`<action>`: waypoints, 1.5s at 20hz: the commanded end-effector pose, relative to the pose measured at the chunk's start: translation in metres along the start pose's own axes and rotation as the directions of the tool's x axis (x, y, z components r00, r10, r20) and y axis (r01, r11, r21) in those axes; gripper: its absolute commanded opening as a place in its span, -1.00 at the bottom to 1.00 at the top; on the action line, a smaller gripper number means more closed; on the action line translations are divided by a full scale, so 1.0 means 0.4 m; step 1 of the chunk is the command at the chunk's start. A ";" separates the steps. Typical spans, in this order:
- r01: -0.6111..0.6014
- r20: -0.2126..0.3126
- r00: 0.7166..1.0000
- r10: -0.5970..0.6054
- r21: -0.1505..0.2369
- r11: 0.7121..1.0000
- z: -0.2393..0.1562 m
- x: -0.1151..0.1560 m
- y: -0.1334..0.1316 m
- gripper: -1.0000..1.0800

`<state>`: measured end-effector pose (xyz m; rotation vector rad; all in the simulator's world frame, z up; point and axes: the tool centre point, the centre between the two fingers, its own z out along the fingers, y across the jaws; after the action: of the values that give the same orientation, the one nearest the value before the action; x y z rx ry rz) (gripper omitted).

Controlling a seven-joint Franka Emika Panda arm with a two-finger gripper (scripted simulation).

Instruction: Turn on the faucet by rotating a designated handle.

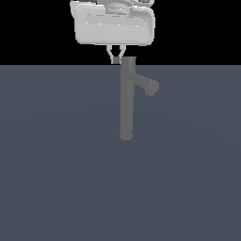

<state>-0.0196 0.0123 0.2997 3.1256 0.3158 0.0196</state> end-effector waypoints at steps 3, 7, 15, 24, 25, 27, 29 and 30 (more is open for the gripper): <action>-0.014 0.007 1.000 0.014 0.000 1.000 -0.002 -0.033 0.071 -1.00; -0.021 0.012 1.000 0.021 0.001 1.000 -0.003 -0.062 0.133 -1.00; 0.006 0.007 1.000 -0.006 0.002 1.000 -0.001 -0.012 0.143 -1.00; 0.022 0.031 0.999 -0.023 0.018 1.000 0.001 -0.006 0.150 -1.00; 0.020 0.030 0.999 -0.021 0.017 1.000 0.001 0.001 0.156 -1.00; 0.015 0.028 0.999 -0.016 0.015 1.000 0.001 0.015 0.169 -1.00; 0.011 0.026 1.000 -0.011 0.013 1.000 0.001 0.029 0.182 -1.00; 0.008 0.025 1.000 -0.008 0.012 1.000 0.001 0.036 0.188 -1.00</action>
<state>-0.0027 -0.0524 0.2994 3.1391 0.3417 -0.0481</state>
